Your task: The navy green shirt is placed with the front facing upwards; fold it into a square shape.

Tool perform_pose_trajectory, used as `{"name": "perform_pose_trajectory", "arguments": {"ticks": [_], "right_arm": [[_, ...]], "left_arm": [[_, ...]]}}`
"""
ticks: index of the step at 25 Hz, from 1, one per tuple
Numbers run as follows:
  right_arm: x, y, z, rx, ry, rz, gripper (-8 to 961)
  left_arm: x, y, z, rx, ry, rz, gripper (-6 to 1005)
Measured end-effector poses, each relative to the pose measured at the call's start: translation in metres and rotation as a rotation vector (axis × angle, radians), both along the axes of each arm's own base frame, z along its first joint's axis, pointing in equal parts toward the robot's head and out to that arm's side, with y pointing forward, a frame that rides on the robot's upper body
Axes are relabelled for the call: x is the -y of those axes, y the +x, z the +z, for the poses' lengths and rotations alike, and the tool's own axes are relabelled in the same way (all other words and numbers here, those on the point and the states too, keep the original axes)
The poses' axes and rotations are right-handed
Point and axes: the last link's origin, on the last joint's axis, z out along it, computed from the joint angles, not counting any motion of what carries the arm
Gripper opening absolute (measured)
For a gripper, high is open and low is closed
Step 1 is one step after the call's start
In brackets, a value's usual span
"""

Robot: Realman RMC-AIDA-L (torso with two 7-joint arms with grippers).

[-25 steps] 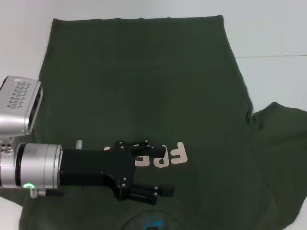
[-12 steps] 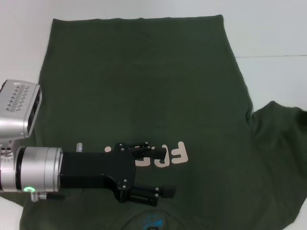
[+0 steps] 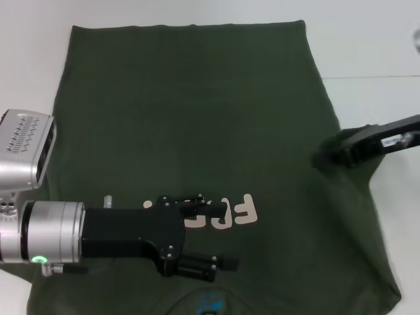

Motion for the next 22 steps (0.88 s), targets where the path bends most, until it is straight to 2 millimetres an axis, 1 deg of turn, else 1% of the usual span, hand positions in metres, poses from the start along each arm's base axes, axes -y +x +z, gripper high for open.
{"name": "perform_pose_trajectory", "arguments": {"ticks": [4, 8, 9, 10, 17, 22], "right_arm": [[0.002, -0.016, -0.011, -0.028, -0.026, 0.078, 7], [0.001, -0.024, -0.019, -0.042, -0.044, 0.111, 7], [0.000, -0.026, -0.025, -0.035, -0.052, 0.116, 7], [0.000, -0.026, -0.025, -0.035, -0.052, 0.116, 7], [-0.001, -0.027, -0.047, -0.008, -0.100, 0.112, 9], [-0.002, -0.025, -0.055, 0.015, -0.105, 0.113, 8]], "left_arm": [[0.000, 0.000, 0.000, 0.000, 0.004, 0.003, 932], [-0.001, -0.001, 0.001, 0.003, 0.009, 0.008, 932], [-0.001, -0.001, 0.002, 0.003, 0.009, 0.008, 932], [-0.001, -0.001, 0.002, 0.002, 0.009, 0.008, 932], [0.000, -0.002, 0.002, 0.002, 0.010, 0.012, 932], [0.000, -0.003, 0.001, 0.001, 0.013, 0.013, 932]]}}
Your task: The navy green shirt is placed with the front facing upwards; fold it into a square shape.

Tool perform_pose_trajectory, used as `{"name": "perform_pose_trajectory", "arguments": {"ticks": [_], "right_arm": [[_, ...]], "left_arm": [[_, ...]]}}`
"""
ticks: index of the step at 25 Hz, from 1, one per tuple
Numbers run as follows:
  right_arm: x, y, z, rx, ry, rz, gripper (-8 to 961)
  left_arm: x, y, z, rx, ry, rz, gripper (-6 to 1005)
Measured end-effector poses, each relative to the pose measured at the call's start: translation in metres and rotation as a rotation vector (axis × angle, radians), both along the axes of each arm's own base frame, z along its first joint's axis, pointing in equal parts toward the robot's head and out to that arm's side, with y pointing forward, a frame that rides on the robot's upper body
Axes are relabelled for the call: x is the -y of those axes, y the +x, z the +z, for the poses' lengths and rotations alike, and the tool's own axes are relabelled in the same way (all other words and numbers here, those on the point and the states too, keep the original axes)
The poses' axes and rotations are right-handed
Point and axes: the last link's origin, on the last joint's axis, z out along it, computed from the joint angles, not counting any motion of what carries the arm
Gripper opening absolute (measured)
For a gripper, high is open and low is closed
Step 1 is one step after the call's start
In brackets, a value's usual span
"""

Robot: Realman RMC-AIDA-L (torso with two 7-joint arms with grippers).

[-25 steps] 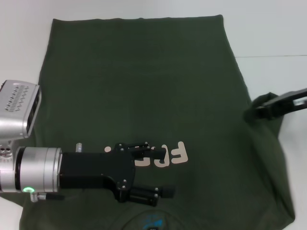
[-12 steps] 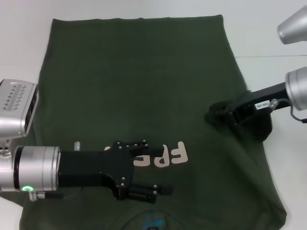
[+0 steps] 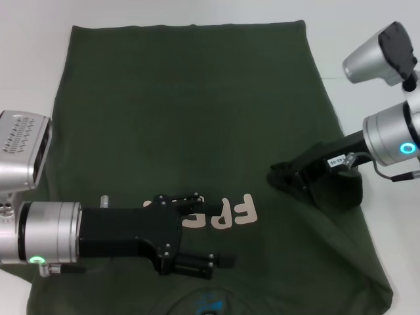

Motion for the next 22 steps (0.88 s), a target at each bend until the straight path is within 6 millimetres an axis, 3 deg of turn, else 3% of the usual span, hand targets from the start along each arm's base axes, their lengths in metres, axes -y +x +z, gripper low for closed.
{"name": "perform_pose_trajectory", "arguments": {"ticks": [18, 22], "right_arm": [[-0.003, 0.002, -0.021, 0.010, -0.027, -0.025, 12], [-0.003, 0.002, -0.022, 0.010, -0.027, -0.022, 58]], "left_arm": [[0.003, -0.004, -0.001, 0.000, 0.002, 0.009, 932], [0.004, -0.005, -0.001, 0.001, 0.001, 0.010, 932]]}}
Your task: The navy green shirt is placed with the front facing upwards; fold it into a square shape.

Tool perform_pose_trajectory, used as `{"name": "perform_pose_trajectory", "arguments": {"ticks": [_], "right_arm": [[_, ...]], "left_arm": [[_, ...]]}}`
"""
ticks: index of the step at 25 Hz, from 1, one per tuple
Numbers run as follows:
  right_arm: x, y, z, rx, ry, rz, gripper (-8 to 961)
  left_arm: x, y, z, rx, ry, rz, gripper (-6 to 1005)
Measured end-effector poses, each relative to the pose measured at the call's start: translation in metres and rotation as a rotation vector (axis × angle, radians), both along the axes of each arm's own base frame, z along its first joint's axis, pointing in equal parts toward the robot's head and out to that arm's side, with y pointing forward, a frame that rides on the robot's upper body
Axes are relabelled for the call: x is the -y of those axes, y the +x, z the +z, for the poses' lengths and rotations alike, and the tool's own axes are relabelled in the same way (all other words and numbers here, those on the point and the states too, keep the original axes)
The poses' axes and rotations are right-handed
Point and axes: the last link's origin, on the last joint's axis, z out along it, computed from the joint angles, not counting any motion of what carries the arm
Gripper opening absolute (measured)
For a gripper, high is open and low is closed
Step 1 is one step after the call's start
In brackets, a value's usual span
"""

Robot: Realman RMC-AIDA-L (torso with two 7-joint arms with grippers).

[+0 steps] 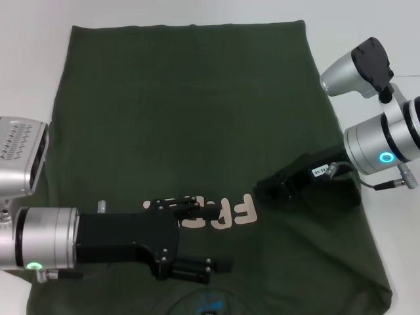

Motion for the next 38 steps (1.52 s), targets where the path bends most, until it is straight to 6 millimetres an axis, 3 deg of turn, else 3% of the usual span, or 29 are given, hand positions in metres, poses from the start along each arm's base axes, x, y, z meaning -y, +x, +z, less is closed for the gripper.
{"name": "perform_pose_trajectory", "arguments": {"ticks": [10, 15, 20, 27, 33, 38], "right_arm": [[-0.004, 0.000, 0.008, -0.020, 0.040, 0.017, 342], [-0.014, 0.015, 0.030, 0.132, 0.093, 0.006, 530], [-0.022, 0.021, 0.046, 0.279, 0.138, 0.020, 651], [-0.018, 0.013, 0.054, 0.407, 0.133, 0.057, 648], [-0.015, 0.007, 0.065, 0.445, 0.124, 0.062, 619], [-0.013, 0.009, 0.063, 0.451, 0.111, 0.049, 595]], "left_arm": [[0.002, -0.001, 0.000, 0.002, 0.007, -0.006, 933], [0.002, -0.001, 0.000, 0.005, 0.006, -0.008, 933], [0.003, -0.001, -0.001, 0.007, 0.004, -0.005, 932], [0.003, -0.001, -0.001, 0.010, -0.002, -0.001, 932], [0.004, -0.001, -0.001, 0.011, -0.004, -0.001, 932], [0.004, -0.001, -0.001, 0.012, -0.006, 0.000, 933]]}}
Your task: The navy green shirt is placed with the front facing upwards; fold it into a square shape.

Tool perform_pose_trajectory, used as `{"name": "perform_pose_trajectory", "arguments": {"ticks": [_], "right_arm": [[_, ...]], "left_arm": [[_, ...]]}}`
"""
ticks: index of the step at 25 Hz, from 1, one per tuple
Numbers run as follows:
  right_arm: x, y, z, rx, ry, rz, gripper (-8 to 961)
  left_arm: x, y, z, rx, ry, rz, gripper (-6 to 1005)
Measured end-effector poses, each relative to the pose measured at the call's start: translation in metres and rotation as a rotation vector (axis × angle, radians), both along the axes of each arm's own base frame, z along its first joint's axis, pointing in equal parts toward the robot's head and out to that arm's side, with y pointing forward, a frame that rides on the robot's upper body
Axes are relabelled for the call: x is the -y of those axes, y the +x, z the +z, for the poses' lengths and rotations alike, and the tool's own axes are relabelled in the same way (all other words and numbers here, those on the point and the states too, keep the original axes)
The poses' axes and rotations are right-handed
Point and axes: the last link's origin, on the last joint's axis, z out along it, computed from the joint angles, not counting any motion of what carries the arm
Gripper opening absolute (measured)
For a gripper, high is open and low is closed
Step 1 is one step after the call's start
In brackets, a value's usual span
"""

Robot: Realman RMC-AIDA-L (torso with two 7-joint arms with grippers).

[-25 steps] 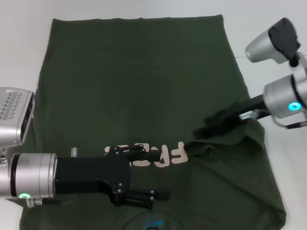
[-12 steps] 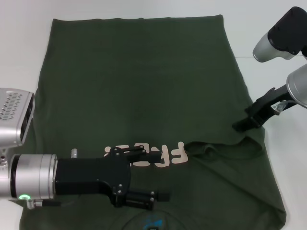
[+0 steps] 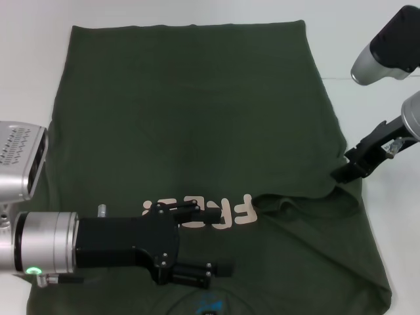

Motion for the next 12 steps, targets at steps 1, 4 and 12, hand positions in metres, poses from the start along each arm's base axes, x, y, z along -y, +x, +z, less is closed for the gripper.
{"name": "perform_pose_trajectory", "arguments": {"ticks": [1, 4, 12], "right_arm": [[0.0004, 0.0004, -0.0008, 0.000, -0.003, -0.002, 590], [0.0011, 0.0009, -0.0031, 0.003, -0.012, -0.007, 561], [0.0038, 0.0001, -0.0093, 0.031, -0.034, -0.006, 544]], "left_arm": [[0.0000, 0.0000, 0.0000, 0.000, 0.000, 0.000, 933], [0.0000, 0.0000, 0.0000, 0.000, 0.000, 0.000, 933], [0.0000, 0.0000, 0.0000, 0.000, 0.000, 0.000, 932]]}}
